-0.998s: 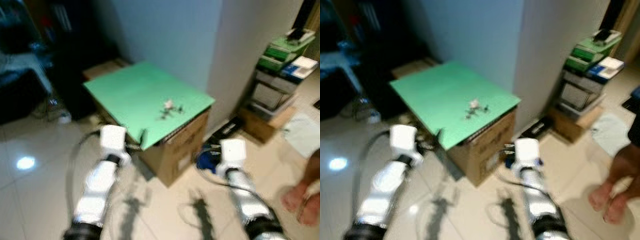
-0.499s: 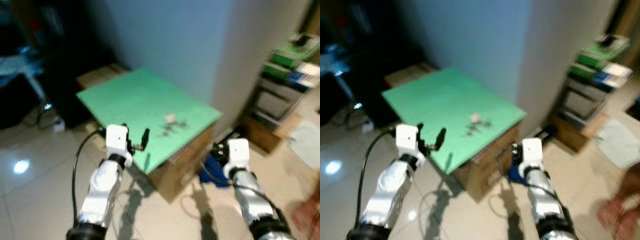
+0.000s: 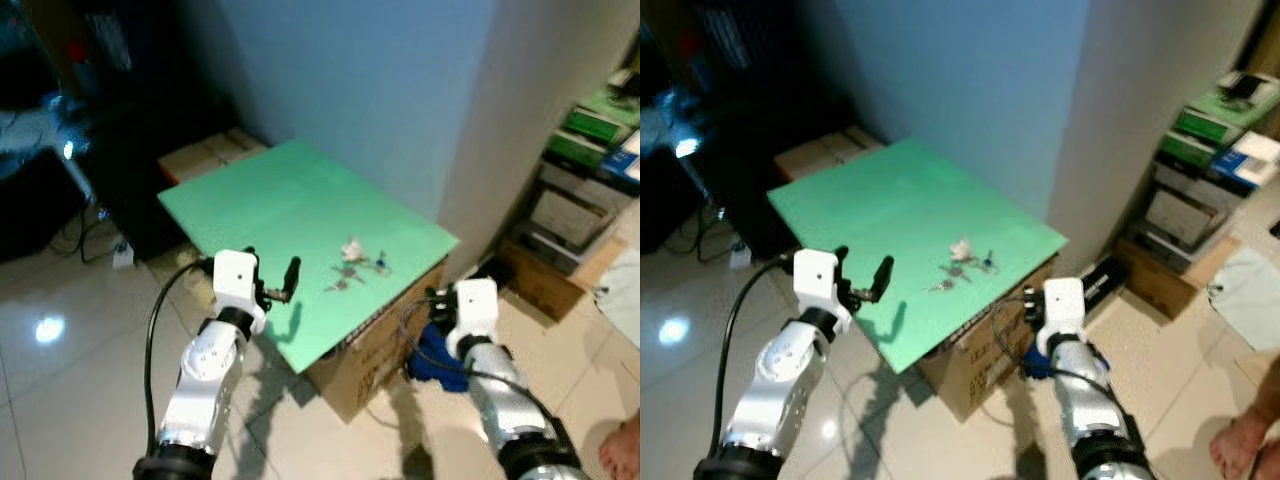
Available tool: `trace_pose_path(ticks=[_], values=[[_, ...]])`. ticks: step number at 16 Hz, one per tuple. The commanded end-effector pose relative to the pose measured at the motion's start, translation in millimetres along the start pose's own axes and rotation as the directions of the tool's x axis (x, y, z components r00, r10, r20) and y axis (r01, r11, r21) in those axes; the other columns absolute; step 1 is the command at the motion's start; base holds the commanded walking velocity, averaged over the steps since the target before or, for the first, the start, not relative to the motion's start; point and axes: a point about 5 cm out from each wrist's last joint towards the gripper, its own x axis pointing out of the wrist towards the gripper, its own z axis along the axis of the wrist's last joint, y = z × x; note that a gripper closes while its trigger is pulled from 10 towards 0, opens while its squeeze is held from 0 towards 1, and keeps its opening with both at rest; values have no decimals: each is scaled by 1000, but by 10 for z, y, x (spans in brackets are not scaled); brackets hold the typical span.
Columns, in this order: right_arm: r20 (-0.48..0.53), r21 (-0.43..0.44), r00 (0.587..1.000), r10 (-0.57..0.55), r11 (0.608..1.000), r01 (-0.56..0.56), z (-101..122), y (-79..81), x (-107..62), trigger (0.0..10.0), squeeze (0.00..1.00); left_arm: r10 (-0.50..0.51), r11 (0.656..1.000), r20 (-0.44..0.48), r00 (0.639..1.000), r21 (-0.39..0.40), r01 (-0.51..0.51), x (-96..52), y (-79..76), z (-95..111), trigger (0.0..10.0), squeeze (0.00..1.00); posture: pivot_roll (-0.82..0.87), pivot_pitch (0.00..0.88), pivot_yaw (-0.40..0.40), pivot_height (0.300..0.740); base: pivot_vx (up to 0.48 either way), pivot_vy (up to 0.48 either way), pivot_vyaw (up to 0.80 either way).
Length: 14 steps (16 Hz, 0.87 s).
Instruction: Hang keys on a hook
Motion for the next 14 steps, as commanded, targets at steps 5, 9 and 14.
trace_pose_path(ticks=[5,9,14], values=[[8,-19,1000,14,1000,-13,46,35,34,10000,0,13,1000,-7,1000,11,-13,-20,38,6,10000,0,-135,0,70,740,0,0,0],[15,-27,1000,12,1000,-12,44,42,25,10000,0,12,1000,-8,1000,17,-12,-22,38,11,10000,0,-134,0,73,740,0,0,0],[14,-29,1000,12,1000,-11,49,53,32,10000,0,12,999,-1,1000,49,-11,-12,54,39,10000,0,-134,0,75,740,0,-96,0]])
